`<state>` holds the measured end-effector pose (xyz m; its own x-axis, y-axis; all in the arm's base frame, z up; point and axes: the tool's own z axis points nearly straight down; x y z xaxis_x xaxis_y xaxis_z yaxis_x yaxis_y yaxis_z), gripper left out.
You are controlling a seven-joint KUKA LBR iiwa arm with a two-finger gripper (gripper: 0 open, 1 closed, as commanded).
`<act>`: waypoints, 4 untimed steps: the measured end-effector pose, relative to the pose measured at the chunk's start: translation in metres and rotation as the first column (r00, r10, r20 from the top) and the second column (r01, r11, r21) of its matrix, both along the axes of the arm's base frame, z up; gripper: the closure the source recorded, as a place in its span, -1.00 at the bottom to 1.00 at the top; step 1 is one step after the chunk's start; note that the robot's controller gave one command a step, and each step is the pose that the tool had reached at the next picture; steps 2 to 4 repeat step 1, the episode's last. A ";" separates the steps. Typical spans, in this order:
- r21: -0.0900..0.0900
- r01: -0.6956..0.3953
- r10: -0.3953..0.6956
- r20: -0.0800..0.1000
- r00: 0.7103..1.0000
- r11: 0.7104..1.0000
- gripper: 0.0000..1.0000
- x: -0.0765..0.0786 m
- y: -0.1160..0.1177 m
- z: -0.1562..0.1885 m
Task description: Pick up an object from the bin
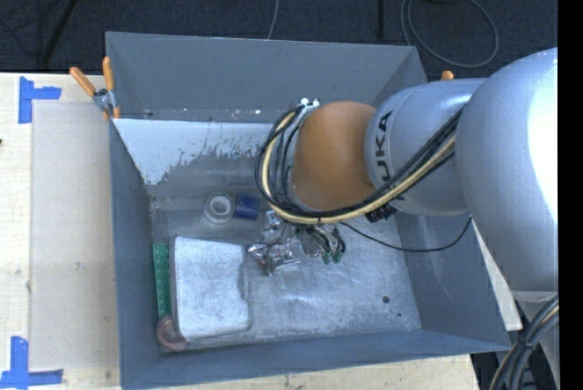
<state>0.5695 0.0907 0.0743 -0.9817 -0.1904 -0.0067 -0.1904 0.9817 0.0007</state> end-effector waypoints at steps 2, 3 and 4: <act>-0.001 -0.253 0.253 -0.002 0.968 0.968 1.00 -0.072 0.035 0.147; -0.001 -0.253 0.253 -0.002 0.968 0.968 1.00 -0.072 0.035 0.147; -0.001 -0.253 0.253 -0.002 0.968 0.968 1.00 -0.072 0.035 0.147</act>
Offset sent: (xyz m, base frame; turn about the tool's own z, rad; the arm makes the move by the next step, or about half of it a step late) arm -0.0728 0.0336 0.1450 -0.2561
